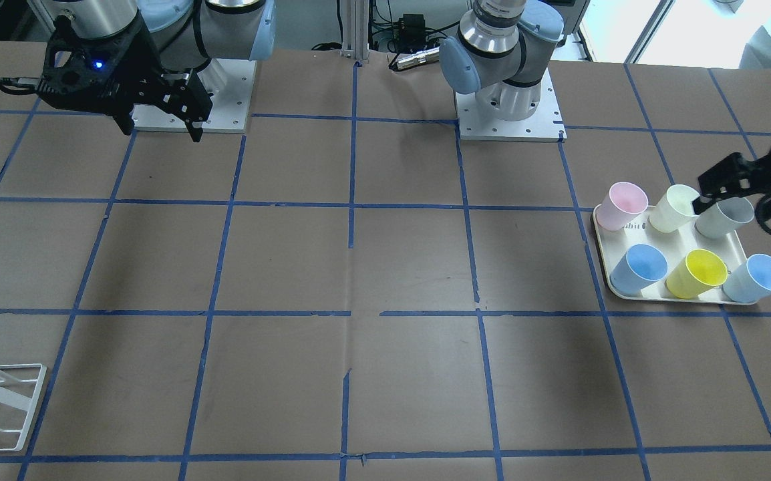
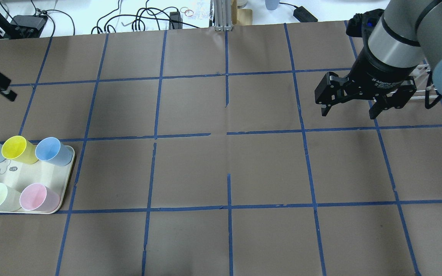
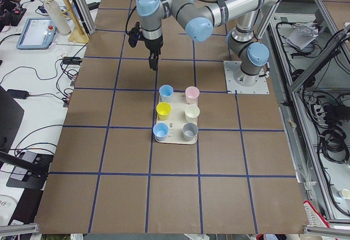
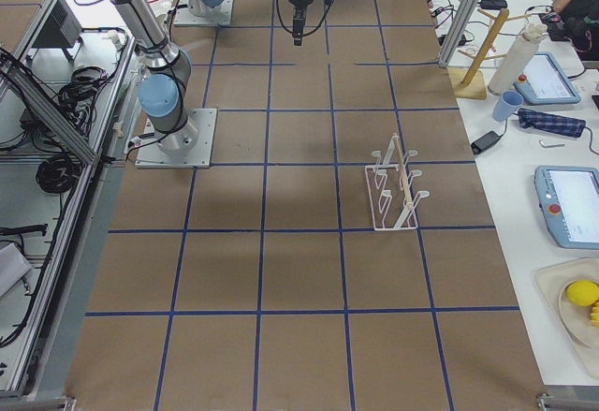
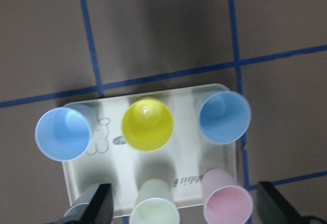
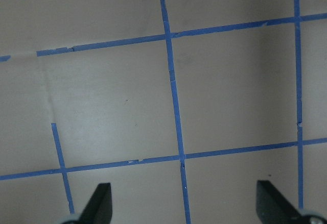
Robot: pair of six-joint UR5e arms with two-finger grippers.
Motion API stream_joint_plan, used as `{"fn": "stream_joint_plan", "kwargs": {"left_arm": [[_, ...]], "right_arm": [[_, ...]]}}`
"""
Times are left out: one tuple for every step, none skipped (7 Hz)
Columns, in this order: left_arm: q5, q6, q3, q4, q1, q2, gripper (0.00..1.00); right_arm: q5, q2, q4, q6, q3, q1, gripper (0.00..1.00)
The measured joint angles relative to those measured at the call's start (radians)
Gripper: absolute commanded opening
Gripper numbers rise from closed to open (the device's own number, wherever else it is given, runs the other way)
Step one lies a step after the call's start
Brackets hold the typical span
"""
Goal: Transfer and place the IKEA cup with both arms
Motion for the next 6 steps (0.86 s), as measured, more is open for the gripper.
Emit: {"fn": "stream_joint_plan", "kwargs": {"left_arm": [[0.000, -0.194, -0.006, -0.008, -0.134, 0.021, 1.00], [0.000, -0.339, -0.009, -0.012, -0.247, 0.042, 1.00], [0.000, -0.429, -0.018, -0.015, -0.336, 0.070, 1.00], [0.002, -0.472, -0.036, -0.019, -0.394, 0.106, 1.00], [0.003, -0.489, -0.054, -0.024, -0.418, 0.139, 1.00], [0.004, -0.494, -0.051, -0.029, -0.410, 0.149, 1.00]], "right_arm": [[0.003, -0.010, 0.001, 0.000, 0.002, 0.002, 1.00], [0.005, -0.015, 0.001, 0.000, 0.003, 0.002, 1.00], [0.006, -0.016, 0.001, -0.001, 0.004, 0.002, 1.00], [0.005, -0.016, 0.001, -0.001, 0.004, 0.002, 1.00], [0.004, -0.016, 0.001, -0.001, 0.004, 0.000, 1.00], [0.003, -0.016, 0.001, -0.001, 0.004, -0.001, 1.00]]}}
